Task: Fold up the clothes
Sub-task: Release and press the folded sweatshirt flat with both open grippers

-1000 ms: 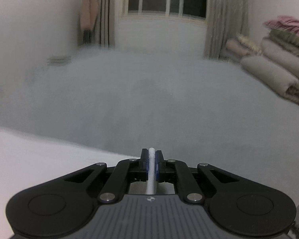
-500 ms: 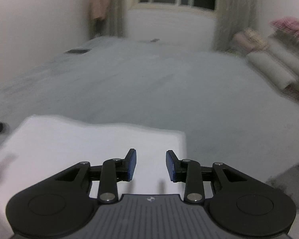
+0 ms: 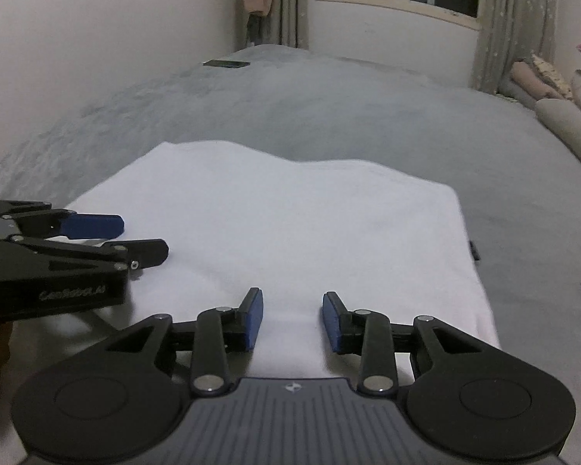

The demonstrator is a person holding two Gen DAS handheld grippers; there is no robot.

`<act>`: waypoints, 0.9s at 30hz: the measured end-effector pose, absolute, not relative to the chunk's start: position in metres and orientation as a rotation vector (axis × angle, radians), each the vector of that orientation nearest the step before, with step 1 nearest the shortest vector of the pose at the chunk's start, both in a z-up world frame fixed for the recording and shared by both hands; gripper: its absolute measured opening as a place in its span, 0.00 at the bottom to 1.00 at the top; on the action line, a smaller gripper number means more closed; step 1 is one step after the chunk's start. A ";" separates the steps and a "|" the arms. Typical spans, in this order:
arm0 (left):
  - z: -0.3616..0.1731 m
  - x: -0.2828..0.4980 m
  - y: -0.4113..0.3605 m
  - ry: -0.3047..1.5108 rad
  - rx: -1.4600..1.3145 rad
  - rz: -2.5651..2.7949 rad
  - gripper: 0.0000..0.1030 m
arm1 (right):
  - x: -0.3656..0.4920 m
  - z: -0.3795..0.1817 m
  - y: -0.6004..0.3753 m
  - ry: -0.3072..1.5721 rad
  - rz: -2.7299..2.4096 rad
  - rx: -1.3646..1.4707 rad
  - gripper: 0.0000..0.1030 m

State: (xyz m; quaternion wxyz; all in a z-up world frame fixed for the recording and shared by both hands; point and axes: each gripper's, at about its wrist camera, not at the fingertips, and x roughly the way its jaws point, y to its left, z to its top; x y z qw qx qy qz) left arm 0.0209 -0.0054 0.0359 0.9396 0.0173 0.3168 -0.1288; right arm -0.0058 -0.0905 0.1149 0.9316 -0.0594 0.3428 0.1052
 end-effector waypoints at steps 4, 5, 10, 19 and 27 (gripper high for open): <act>0.034 0.014 -0.012 0.656 0.032 -0.307 0.48 | -0.018 0.116 -0.089 0.682 0.226 -0.124 0.32; 0.031 0.014 -0.015 0.661 0.040 -0.304 0.49 | -0.019 0.115 -0.089 0.679 0.228 -0.129 0.32; 0.026 0.012 -0.020 0.667 0.058 -0.290 0.50 | -0.025 0.114 -0.090 0.664 0.235 -0.149 0.32; 0.038 0.008 -0.017 0.672 0.016 -0.335 0.50 | -0.026 0.107 -0.093 0.697 0.233 -0.138 0.32; 0.024 0.019 -0.015 0.716 -0.001 -0.314 0.54 | -0.025 0.105 -0.106 0.714 0.216 -0.125 0.32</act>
